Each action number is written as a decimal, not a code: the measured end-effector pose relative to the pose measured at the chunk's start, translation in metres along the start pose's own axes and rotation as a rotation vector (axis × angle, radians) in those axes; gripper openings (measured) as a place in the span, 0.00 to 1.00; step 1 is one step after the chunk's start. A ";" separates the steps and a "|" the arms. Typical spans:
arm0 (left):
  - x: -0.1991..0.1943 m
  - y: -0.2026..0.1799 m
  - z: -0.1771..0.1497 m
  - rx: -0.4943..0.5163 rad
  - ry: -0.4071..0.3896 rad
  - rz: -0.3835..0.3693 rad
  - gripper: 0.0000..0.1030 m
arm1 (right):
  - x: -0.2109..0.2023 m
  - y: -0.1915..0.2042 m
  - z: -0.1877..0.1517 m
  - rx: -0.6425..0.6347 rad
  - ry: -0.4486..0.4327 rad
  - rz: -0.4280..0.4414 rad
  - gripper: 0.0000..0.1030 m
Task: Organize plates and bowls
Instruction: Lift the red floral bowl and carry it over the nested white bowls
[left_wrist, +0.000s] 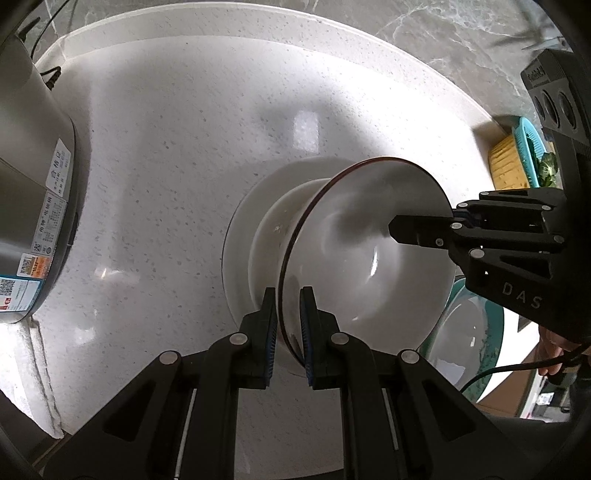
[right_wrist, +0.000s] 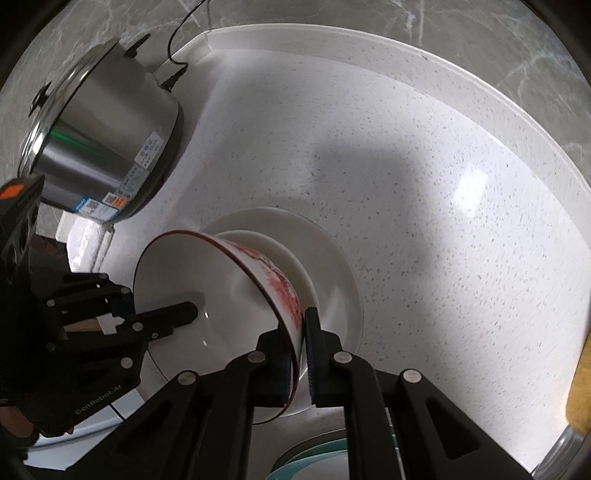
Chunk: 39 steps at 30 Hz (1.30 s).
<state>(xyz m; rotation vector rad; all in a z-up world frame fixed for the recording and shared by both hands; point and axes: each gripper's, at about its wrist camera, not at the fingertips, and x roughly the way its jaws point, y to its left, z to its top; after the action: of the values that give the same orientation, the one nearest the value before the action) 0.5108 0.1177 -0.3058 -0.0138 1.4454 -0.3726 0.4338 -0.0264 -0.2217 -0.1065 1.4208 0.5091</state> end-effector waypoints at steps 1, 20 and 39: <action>-0.001 0.001 0.000 -0.004 -0.003 0.000 0.10 | 0.000 0.001 0.000 -0.010 0.001 -0.008 0.07; -0.006 0.007 -0.025 -0.084 -0.072 0.018 0.11 | 0.002 0.021 0.001 -0.136 0.046 -0.084 0.07; -0.006 0.021 -0.033 -0.192 -0.130 -0.052 0.12 | 0.009 0.049 -0.002 -0.296 -0.006 -0.312 0.08</action>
<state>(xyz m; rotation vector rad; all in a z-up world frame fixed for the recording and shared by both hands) 0.4830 0.1463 -0.3093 -0.2269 1.3487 -0.2695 0.4131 0.0191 -0.2193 -0.5545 1.2853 0.4561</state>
